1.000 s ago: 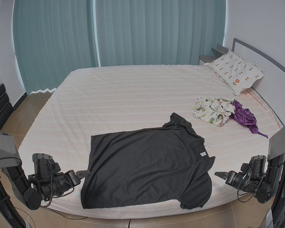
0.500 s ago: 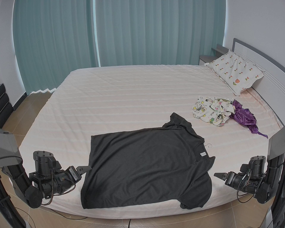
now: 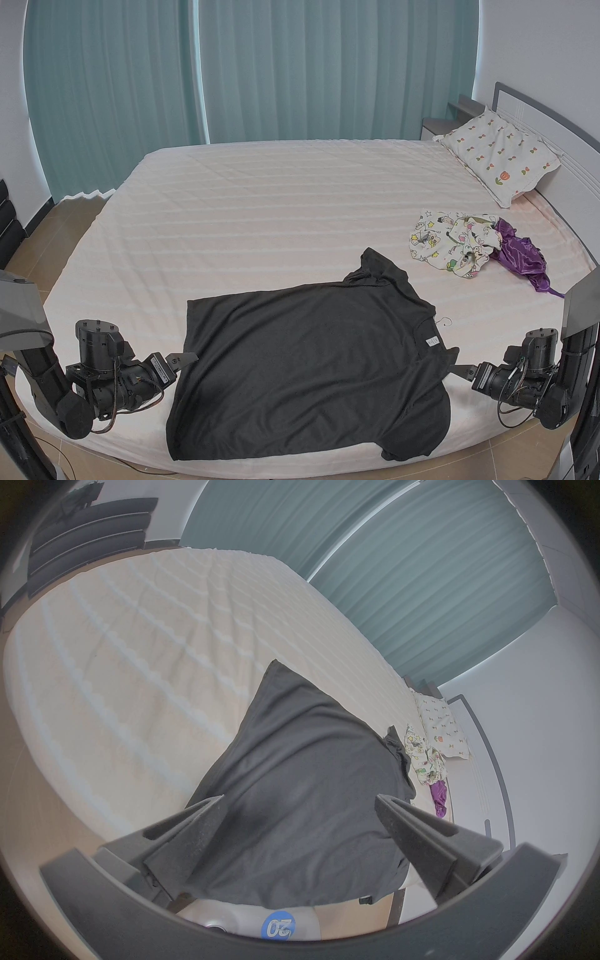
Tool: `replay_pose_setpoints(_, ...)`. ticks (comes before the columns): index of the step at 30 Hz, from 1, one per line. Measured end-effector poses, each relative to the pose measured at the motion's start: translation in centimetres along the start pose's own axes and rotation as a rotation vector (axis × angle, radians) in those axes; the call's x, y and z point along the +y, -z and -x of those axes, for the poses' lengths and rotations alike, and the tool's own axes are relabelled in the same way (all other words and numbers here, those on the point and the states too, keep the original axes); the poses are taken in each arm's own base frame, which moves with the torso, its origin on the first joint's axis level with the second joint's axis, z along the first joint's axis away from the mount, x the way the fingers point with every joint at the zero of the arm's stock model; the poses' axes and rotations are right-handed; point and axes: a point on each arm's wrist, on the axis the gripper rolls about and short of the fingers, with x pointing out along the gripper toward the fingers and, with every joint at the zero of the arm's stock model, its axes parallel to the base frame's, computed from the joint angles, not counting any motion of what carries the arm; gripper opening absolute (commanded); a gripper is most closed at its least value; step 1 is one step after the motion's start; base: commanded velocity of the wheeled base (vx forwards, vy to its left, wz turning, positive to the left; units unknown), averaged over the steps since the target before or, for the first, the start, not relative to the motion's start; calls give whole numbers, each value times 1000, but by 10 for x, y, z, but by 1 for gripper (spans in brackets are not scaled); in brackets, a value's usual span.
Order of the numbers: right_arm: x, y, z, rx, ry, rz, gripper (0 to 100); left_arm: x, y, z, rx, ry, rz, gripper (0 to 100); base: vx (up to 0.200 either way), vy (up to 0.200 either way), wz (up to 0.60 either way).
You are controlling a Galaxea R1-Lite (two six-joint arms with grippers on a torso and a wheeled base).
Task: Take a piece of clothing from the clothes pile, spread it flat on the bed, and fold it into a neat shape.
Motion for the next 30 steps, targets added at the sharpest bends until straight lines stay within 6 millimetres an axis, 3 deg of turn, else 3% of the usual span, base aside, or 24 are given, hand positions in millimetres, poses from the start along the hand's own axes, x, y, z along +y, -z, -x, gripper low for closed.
replay_pose_setpoints(19, 2, 2, -1, 11, -6, 7, 100, 2, -2, -16, -1, -26, 56, 100, 0, 0, 0)
replay_pose_setpoints(30, 2, 5, -3, 23, -2, 9, 100, 4, -1, -19, 14, -26, 66, 100, 164, 0, 0)
